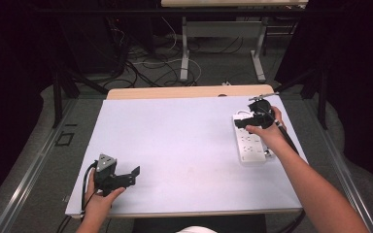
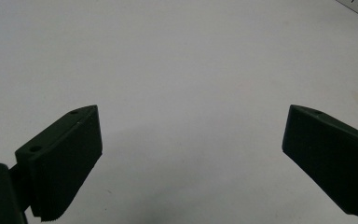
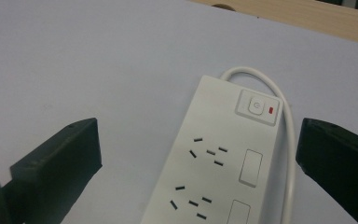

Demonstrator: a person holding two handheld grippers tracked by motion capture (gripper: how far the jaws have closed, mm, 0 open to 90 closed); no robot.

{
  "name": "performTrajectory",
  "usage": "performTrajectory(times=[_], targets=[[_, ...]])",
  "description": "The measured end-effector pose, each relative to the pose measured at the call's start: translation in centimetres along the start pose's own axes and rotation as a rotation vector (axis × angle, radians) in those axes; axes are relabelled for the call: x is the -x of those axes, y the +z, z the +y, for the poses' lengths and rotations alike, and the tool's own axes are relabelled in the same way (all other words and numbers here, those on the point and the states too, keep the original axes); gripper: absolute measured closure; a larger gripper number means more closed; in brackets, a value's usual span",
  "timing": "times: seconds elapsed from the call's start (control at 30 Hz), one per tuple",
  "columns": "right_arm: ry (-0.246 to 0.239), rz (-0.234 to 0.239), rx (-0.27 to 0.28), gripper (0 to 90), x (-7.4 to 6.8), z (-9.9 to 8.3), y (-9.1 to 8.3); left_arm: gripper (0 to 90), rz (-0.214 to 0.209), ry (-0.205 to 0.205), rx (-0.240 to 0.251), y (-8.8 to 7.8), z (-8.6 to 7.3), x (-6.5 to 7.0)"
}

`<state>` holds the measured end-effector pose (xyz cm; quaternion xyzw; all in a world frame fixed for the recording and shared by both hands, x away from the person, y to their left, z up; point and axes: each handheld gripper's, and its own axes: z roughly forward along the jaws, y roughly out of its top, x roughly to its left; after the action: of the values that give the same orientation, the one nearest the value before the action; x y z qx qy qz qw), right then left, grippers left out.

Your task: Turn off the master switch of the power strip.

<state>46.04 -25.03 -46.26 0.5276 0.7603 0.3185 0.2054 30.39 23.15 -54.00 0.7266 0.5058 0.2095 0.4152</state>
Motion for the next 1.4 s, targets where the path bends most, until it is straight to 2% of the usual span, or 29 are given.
performTrajectory(times=[0.27,0.33,0.4,0.5,0.57,0.6,0.63,1.13,1.4], targets=[[0.004,0.019,0.022,0.0,-0.4,-0.8,-1.0,4.7,-0.005,-0.003,-0.006,0.0,0.0,0.0],[-0.021,0.022,0.042,0.0,-0.4,-1.1,-1.3,4.7,-0.004,-0.002,-0.006,0.0,0.0,0.0],[-0.019,0.024,0.036,0.0,-0.5,-1.3,-1.5,4.7,-0.005,-0.002,-0.006,0.0,0.0,0.0],[-0.047,0.025,0.043,0.0,-0.6,-1.7,-1.9,4.7,-0.004,-0.003,-0.004,0.0,0.0,0.0],[-0.033,0.03,0.039,0.0,-0.9,-1.9,-2.2,4.7,-0.004,-0.003,-0.004,0.0,0.0,0.0],[-0.05,0.033,0.044,0.0,-0.9,-2.0,-2.3,4.7,-0.004,-0.003,-0.004,0.0,0.0,0.0],[-0.041,0.033,0.041,0.0,-1.0,-2.2,-2.5,4.7,-0.004,-0.003,-0.004,0.0,0.0,0.0],[-0.077,0.054,0.061,0.0,-1.8,-3.8,-4.4,4.7,-0.006,-0.007,-0.008,-0.1,0.0,-0.1],[-0.081,0.059,0.074,0.0,-1.9,-4.8,-5.2,4.7,-0.004,-0.007,-0.005,0.0,0.0,0.0]])
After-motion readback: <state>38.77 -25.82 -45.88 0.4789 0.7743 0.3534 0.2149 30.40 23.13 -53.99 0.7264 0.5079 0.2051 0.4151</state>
